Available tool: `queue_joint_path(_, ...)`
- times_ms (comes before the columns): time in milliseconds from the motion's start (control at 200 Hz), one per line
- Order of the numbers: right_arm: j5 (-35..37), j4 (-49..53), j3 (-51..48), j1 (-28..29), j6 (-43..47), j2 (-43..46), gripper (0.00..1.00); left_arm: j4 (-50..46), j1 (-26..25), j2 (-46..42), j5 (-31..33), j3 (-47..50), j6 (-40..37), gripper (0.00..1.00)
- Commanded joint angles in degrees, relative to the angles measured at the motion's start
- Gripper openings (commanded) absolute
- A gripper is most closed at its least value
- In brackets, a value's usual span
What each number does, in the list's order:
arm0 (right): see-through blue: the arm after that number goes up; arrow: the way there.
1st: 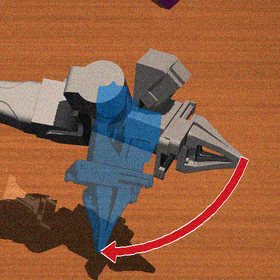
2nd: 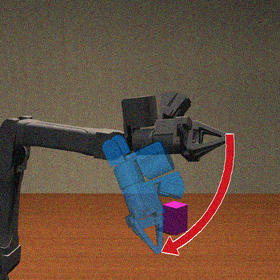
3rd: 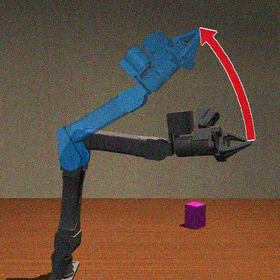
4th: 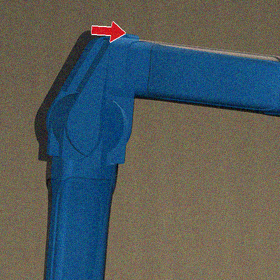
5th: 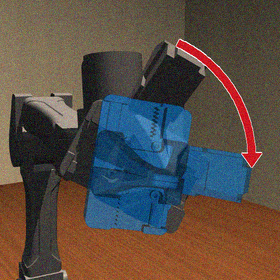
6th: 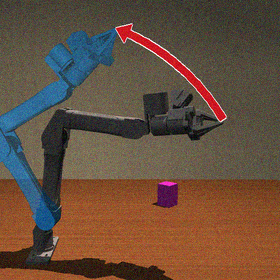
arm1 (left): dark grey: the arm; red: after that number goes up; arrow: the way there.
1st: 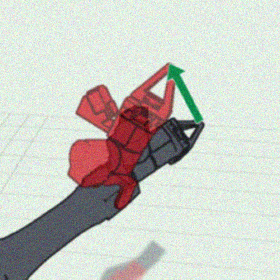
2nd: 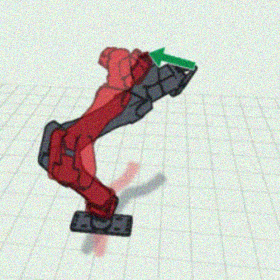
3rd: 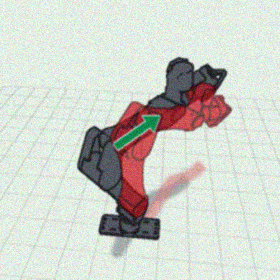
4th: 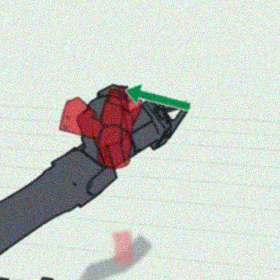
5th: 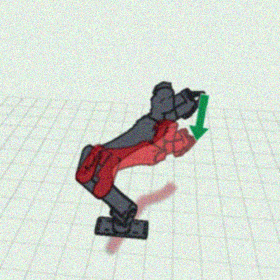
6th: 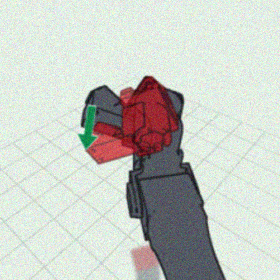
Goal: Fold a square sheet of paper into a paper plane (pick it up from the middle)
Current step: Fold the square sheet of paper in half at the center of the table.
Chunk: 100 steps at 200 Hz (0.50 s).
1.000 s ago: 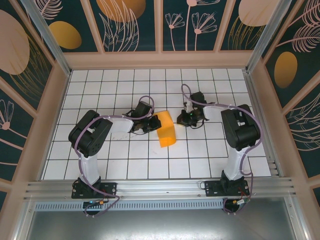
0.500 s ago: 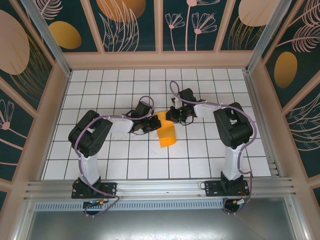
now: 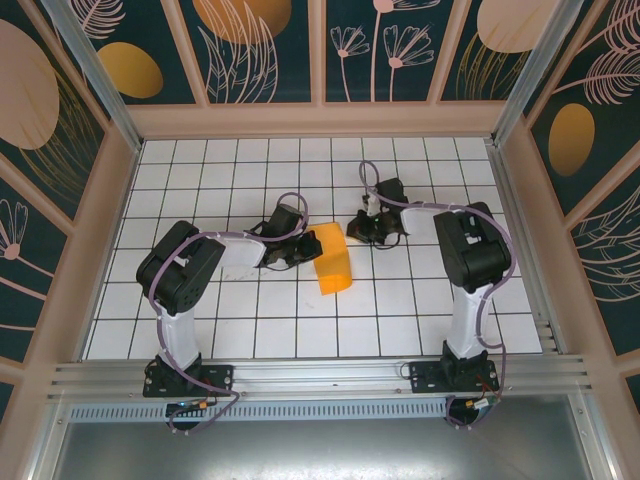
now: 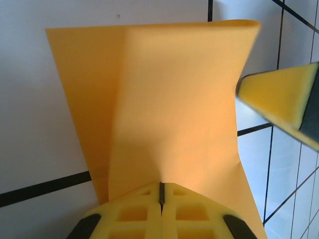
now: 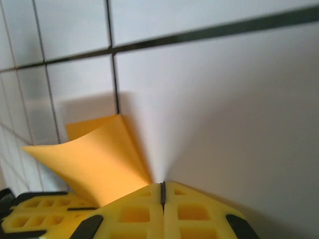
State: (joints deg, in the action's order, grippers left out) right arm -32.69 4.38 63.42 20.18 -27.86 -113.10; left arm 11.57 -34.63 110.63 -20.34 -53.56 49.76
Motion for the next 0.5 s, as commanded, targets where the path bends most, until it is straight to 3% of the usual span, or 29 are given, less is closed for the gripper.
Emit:
queue_joint_path(0, 2.18, -2.25, 0.08, 0.8, -0.88, 3.49, 0.0, -14.3, 0.38, 6.61, 9.53, 4.54, -0.26, 0.0)
queue_joint_path(170, 1.24, -2.45, 4.41, 5.8, -1.48, 0.14, 0.0, -14.72, 0.36, 6.14, 9.89, 4.6, -0.25, 0.0)
queue_joint_path(270, -1.15, -2.64, 6.2, 5.83, -2.55, -3.25, 0.0, -14.83, 0.36, 6.13, 9.94, 4.62, -0.32, 0.0)
queue_joint_path(495, 0.97, -1.15, 8.86, 2.91, -2.54, -7.85, 0.0, -14.32, 0.38, 5.87, 9.79, 5.36, -0.06, 0.0)
